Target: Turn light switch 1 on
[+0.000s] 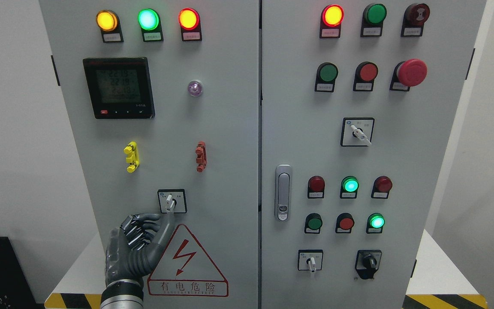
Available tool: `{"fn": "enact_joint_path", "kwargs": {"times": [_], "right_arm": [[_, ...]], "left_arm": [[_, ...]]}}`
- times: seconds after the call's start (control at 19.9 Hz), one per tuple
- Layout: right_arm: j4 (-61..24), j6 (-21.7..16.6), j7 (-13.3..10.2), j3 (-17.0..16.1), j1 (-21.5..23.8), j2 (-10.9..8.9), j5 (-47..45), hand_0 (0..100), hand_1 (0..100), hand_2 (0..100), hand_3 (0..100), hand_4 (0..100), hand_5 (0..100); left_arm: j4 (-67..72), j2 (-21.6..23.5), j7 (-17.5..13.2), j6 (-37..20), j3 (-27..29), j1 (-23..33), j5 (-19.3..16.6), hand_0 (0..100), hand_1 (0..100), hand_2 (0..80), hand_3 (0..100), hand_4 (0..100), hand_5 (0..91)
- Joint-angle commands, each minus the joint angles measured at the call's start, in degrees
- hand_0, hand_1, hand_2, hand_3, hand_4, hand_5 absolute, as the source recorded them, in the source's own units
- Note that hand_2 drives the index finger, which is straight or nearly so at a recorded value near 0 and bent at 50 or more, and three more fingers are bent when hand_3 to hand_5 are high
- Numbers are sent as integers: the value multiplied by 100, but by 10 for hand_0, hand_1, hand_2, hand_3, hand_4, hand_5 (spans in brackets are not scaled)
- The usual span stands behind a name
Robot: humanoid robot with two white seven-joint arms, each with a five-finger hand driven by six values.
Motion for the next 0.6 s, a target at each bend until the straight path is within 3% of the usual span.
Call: {"fn": "enact_joint_path", "kwargs": {"times": [0.0, 0.55], "right_arm": [[0, 5, 0, 1, 0, 0, 0, 304, 0, 0, 0, 0, 0], [0, 5, 0, 1, 0, 0, 0, 305, 0, 0, 0, 0, 0]], "left_arm": [[73, -16, -25, 4, -129, -69, 2, 133, 700, 512, 745, 855, 778], [152, -34, -25, 12, -112, -87, -16, 142, 702, 511, 754, 860, 784]]}}
